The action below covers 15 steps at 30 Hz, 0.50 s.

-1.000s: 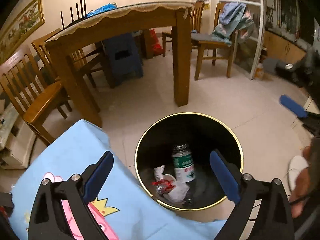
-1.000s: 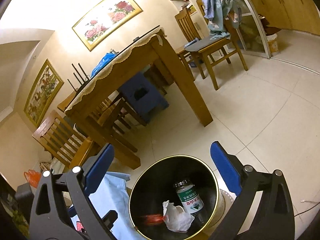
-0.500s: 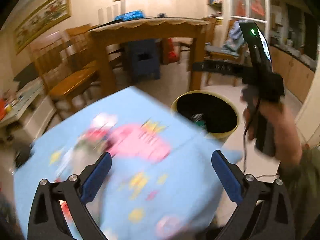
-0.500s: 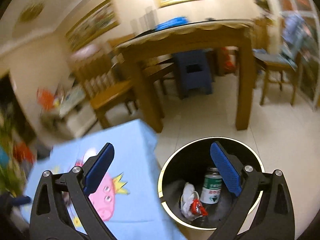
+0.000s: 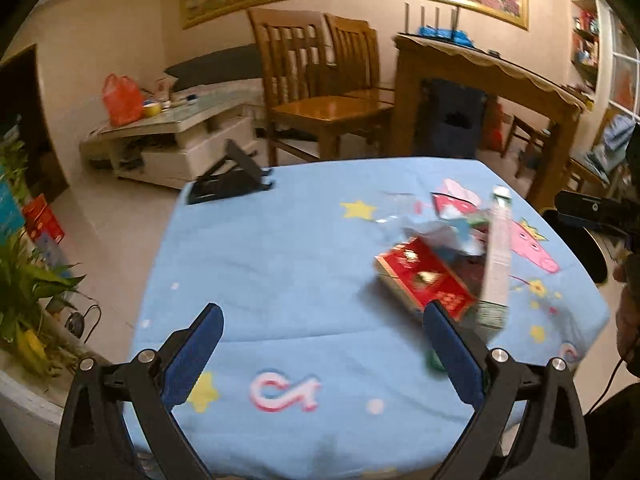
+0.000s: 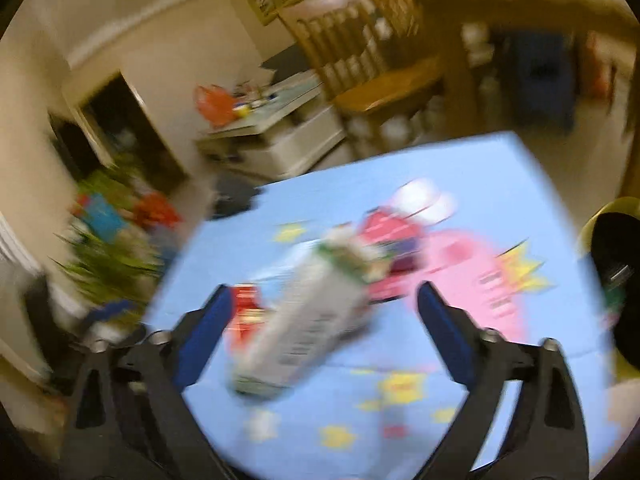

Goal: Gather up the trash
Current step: 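Grasp the face mask with the right tool while the left tool grasps the clear cup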

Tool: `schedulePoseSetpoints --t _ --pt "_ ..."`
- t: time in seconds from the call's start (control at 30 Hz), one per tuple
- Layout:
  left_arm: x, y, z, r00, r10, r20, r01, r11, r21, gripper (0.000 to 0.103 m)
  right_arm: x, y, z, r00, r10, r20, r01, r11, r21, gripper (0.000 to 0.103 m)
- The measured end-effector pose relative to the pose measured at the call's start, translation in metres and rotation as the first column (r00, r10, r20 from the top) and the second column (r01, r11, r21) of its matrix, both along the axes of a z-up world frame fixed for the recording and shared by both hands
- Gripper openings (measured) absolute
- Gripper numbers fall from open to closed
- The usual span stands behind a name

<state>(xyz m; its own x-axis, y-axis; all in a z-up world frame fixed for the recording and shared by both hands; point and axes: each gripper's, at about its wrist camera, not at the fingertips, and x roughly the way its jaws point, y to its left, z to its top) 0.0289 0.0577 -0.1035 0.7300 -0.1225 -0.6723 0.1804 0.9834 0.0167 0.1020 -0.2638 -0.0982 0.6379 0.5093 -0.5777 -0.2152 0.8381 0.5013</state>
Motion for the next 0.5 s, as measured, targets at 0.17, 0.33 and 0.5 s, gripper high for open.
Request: schedulePoseSetpoints --t 0.17,0.33,0.5 --pt "0.0 0.031 -0.002 1.0 0.021 0.01 -0.02 0.999 -0.043 0.096 0.022 0.035 0.009 0.998 0.056 -0.033 -0.055 0.997 0.045 0.069" --pt "0.002 0.045 -0.003 1.0 0.019 0.015 -0.017 0.995 -0.097 0.096 0.057 0.095 0.026 0.979 0.155 -0.132 -0.177 0.967 -0.182 0.067" --pt "0.002 0.054 -0.005 1.0 0.01 0.014 -0.008 0.989 -0.148 0.096 0.088 0.159 0.005 0.961 0.119 -0.248 -0.237 0.817 -0.526 0.098"
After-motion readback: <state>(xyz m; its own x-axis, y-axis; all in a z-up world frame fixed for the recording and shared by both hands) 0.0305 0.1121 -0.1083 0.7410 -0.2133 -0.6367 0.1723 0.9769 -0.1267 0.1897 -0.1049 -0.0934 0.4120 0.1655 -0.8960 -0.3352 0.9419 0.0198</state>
